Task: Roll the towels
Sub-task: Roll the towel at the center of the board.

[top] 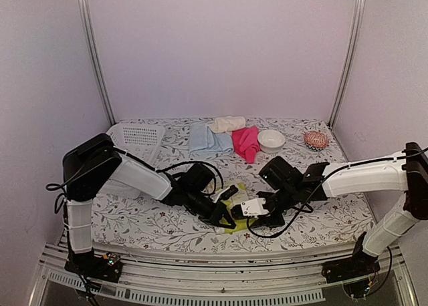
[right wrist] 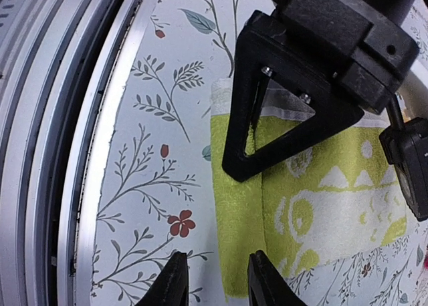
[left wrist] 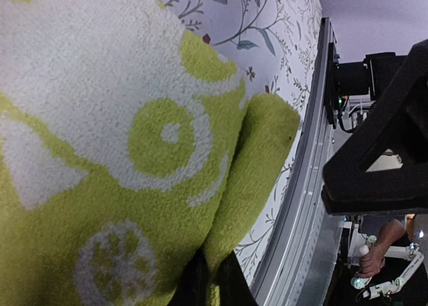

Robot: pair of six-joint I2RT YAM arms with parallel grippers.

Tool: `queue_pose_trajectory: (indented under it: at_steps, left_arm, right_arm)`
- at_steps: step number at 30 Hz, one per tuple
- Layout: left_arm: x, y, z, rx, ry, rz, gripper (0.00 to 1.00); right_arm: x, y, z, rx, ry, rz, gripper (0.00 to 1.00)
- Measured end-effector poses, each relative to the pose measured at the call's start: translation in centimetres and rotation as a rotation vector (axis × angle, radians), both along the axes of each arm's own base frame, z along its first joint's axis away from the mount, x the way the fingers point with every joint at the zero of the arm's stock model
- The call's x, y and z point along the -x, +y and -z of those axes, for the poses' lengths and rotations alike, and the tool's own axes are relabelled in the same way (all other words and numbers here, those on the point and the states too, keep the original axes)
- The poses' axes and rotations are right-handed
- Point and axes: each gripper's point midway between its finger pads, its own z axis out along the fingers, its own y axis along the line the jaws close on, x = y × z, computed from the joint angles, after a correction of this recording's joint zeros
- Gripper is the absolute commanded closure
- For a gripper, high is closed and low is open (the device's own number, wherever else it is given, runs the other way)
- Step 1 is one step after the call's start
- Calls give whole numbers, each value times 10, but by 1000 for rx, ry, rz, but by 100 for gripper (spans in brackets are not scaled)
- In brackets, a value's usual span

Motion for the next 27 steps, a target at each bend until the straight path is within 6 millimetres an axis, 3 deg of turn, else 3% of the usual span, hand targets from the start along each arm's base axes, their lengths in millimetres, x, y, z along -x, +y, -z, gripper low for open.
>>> queue_pose_trajectory:
  at_steps: [8,10,13,14,17,19,22,27]
  left_arm:
    - [-2,1,1,7,19,-2,100]
    - [-2,2,1,7,20,-3,100]
    - [-3,2,1,8,20,-3,100]
    - [-4,2,1,8,19,-2,94]
    - [-4,3,1,13,9,9,78]
    - [-4,4,0,12,-8,18,68]
    - [-9,7,-9,6,-71,13,63]
    - [-24,25,-51,10,-247,-59,62]
  right_arm:
    - [-12,13,34,47,-64,-19,68]
    - [-15,14,43,61,-74,-23,72]
    - [-19,16,50,68,-90,-30,85]
    - [-20,17,51,66,-97,-35,91]
    - [-19,18,49,61,-95,-50,97]
    - [-15,18,48,67,-66,-65,97]
    - [-1,17,47,78,12,-94,97]
    - [30,9,46,130,223,-127,97]
